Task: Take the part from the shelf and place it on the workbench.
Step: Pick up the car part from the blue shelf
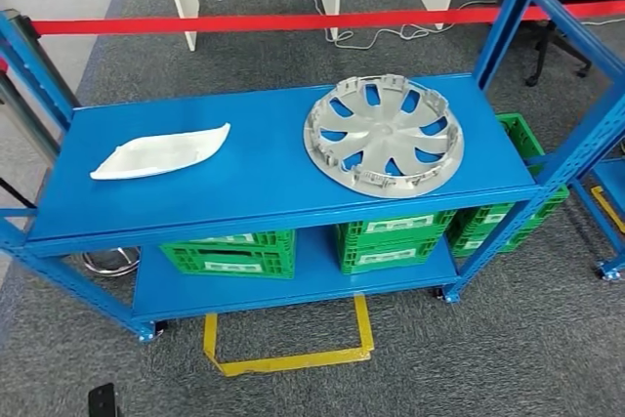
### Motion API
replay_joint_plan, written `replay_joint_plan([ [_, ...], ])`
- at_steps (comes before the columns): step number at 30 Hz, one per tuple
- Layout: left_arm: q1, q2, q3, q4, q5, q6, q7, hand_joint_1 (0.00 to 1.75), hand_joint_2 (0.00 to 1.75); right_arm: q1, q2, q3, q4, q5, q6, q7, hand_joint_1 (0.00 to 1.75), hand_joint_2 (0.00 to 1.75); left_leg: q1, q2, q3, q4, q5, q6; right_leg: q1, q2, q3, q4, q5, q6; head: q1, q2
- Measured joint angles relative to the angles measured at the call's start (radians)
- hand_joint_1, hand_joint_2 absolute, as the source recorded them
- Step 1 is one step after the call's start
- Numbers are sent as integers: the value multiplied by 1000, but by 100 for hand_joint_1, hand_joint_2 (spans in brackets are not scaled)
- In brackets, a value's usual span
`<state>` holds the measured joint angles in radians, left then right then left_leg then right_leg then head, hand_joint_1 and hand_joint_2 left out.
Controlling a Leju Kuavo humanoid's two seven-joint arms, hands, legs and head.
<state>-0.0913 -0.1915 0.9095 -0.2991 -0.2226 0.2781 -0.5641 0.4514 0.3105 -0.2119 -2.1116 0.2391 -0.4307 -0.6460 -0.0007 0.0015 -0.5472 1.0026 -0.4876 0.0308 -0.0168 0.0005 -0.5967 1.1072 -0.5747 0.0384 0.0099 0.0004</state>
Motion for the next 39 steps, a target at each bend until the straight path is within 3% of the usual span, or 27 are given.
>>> replay_joint_plan([
  [2,2,1,0,0,-15,2,8,0,0,4,-16,28,-7,34,-8,0,0,175,-2,1,-2,0,0,4,0,0,-61,129,-58,4,2,0],
  [3,4,2,0,0,-21,3,10,0,0,4,-25,42,-7,48,-14,5,0,175,-4,1,-2,0,0,5,0,0,-82,171,-68,6,2,0],
  [4,5,2,0,1,-24,3,11,0,0,1,-37,56,-6,62,-22,13,0,175,-5,2,-2,1,-1,5,0,0,-86,178,-59,6,2,0],
  [5,6,3,0,1,-28,3,11,0,0,-3,-50,72,-4,76,-32,24,0,175,-5,1,0,1,-1,5,0,-1,-69,143,-30,5,2,0],
  [7,9,5,1,1,-34,7,4,0,0,-16,-79,105,2,109,-59,49,0,175,-7,0,2,3,-3,2,2,-1,-1,5,35,0,2,0],
  [9,13,5,1,1,-37,28,-10,0,0,-25,-107,141,6,146,-89,74,0,175,-10,-1,0,8,-5,-4,4,0,46,-84,59,-9,1,0],
  [12,20,5,7,1,-36,65,-28,0,0,-26,-140,194,11,188,-119,102,0,175,-8,-1,-4,11,-5,-18,6,1,52,-96,60,-21,1,0],
  [14,21,6,14,1,-36,78,-34,0,0,-30,-155,228,16,200,-144,117,0,175,-6,-2,-16,42,-29,-30,1,-1,55,-101,64,-30,-2,0],
  [17,23,8,18,1,-48,82,-43,0,0,-39,-175,279,30,200,-180,140,0,175,2,-3,-96,219,-116,-46,-1,-5,57,-103,64,-35,-6,0],
  [18,26,9,18,1,-54,82,-43,0,0,-43,-181,293,38,197,-186,149,0,175,5,-3,-121,271,-131,-49,-2,-5,57,-103,64,-35,-6,0],
  [19,28,11,18,1,-60,82,-40,0,0,-46,-186,305,47,192,-191,157,0,175,7,-3,-131,291,-127,-51,-2,-4,58,-103,64,-35,-6,0],
  [20,30,14,18,1,-66,82,-36,0,0,-48,-190,314,57,188,-196,162,0,175,9,-3,-124,272,-104,-52,-2,-3,59,-103,63,-35,-6,0],
  [23,34,21,18,1,-81,80,-25,0,0,-51,-198,333,78,179,-206,165,0,175,11,-3,-39,82,-9,-48,-3,-2,64,-101,58,-27,-6,0],
  [25,34,22,18,1,-92,80,-16,0,0,-55,-201,342,87,168,-207,165,0,175,7,-4,-13,18,2,-38,-1,-2,62,-102,56,-16,-6,0],
  [27,37,22,18,1,-108,80,0,0,0,-57,-203,347,92,152,-205,164,0,175,5,-5,-14,13,0,-24,-1,-2,61,-105,57,-4,-5,0],
  [29,39,20,17,2,-124,80,12,0,0,-58,-206,350,95,142,-202,163,0,175,7,-4,-12,6,3,-10,-3,-2,48,-82,39,5,-3,0],
  [30,39,19,16,2,-130,79,16,0,0,-59,-208,351,97,140,-201,162,0,175,8,-4,-11,3,5,-3,-3,-2,28,-42,15,8,-1,0],
  [32,40,19,16,2,-141,78,25,0,0,-60,-211,353,101,135,-199,162,0,175,5,-3,-10,3,3,5,-3,-2,-40,92,-46,9,2,0],
  [33,41,18,16,3,-145,77,30,0,0,-58,-212,354,104,131,-198,162,0,175,2,-3,-10,3,1,7,-3,-2,-72,153,-65,9,2,0],
  [34,43,18,16,4,-148,77,34,0,0,-57,-212,354,107,128,-197,162,0,175,0,-3,-8,3,0,9,-2,-2,-92,185,-67,8,2,0],
  [35,44,17,16,4,-149,76,36,0,0,-57,-212,354,110,125,-195,161,0,175,-3,-3,-6,4,-2,10,-2,-2,-92,177,-48,5,3,0],
  [36,45,16,16,5,-150,73,36,0,0,-57,-212,354,112,122,-192,158,0,175,-5,-4,-3,4,-4,11,-1,-2,-72,130,-13,1,3,0],
  [37,45,16,16,5,-150,68,33,0,0,-59,-212,355,113,119,-188,153,0,175,-6,-4,1,4,-6,10,1,-2,-39,58,25,-5,3,0],
  [39,43,15,16,5,-149,54,25,0,0,-66,-212,357,113,115,-177,147,0,175,-11,-5,4,7,-12,4,5,-3,20,-60,67,-14,2,0],
])
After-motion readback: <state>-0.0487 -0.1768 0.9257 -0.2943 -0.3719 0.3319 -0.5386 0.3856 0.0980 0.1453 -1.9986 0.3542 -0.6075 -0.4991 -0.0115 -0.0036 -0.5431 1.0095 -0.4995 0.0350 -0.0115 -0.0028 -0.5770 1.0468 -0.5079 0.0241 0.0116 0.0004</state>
